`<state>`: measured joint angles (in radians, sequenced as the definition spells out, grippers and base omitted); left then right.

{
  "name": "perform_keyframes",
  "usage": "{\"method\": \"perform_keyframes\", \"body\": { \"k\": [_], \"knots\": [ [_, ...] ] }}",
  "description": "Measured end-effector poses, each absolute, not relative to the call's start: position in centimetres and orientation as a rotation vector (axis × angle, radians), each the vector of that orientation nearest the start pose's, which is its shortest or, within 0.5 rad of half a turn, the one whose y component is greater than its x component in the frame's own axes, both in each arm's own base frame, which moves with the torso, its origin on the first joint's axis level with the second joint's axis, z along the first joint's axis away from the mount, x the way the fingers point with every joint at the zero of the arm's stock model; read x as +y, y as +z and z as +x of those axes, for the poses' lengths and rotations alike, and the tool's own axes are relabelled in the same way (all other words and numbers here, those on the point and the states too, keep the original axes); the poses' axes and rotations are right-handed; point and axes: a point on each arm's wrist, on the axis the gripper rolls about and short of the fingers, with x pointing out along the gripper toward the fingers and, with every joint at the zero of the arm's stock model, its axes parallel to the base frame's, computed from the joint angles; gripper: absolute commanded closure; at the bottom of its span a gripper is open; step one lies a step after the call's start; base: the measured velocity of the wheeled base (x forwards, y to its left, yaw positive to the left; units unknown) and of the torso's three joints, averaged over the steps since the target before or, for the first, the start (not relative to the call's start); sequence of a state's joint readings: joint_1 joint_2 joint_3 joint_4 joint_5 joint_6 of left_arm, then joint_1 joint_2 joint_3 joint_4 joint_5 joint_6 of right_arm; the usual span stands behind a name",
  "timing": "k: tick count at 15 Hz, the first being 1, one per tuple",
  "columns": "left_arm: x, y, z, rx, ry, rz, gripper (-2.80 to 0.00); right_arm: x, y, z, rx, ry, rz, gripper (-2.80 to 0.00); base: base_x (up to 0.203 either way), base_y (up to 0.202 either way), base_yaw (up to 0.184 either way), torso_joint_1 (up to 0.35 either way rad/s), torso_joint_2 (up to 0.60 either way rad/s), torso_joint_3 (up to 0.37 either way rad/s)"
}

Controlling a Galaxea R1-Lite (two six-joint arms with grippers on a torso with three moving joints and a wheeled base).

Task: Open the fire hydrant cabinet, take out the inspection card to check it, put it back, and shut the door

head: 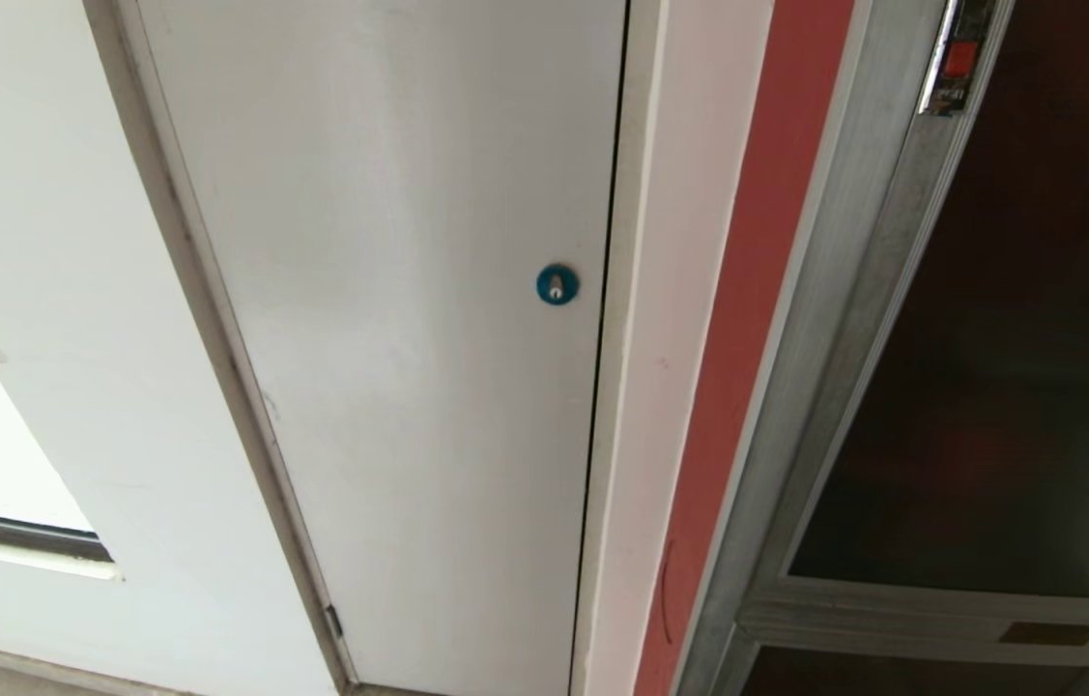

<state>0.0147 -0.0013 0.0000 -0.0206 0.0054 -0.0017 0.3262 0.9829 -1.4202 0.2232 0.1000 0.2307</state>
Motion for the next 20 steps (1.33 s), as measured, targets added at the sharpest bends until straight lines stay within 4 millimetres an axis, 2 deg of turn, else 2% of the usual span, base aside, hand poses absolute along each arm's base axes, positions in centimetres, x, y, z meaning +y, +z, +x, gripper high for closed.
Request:
{"method": "perform_keyframes", "body": {
  "k": [4, 7, 11, 16, 20],
  "knots": [
    [0.0, 7.8, -2.3, -0.022, 0.02, -0.001, 0.0, 0.9, 41.0, 2.4, -0.227, 0.414, 0.286, 0.0, 0.0, 0.0, 0.0, 0.0, 0.0, 0.0],
    [0.0, 7.8, -2.3, -0.022, 0.02, -0.001, 0.0, 0.1, 40.5, -0.7, -0.301, 0.351, 0.292, 0.0, 0.0, 0.0, 0.0, 0.0, 0.0, 0.0],
    [0.0, 7.8, -2.3, -0.022, 0.02, -0.002, 0.0, 0.0, 38.8, -5.2, -0.376, 0.309, 0.331, 0.0, 0.0, 0.0, 0.0, 0.0, 0.0, 0.0],
    [0.0, 7.8, -2.3, -0.022, 0.02, -0.001, 0.0, 0.5, 34.5, -10.0, -0.42, 0.305, 0.318, 0.0, 0.0, 0.0, 0.0, 0.0, 0.0, 0.0],
    [0.0, 7.8, -2.3, -0.022, 0.02, -0.001, 0.0, 0.5, 29.5, -11.1, -0.392, 0.29, 0.288, 0.0, 0.0, 0.0, 0.0, 0.0, 0.0, 0.0]
  ]
}}
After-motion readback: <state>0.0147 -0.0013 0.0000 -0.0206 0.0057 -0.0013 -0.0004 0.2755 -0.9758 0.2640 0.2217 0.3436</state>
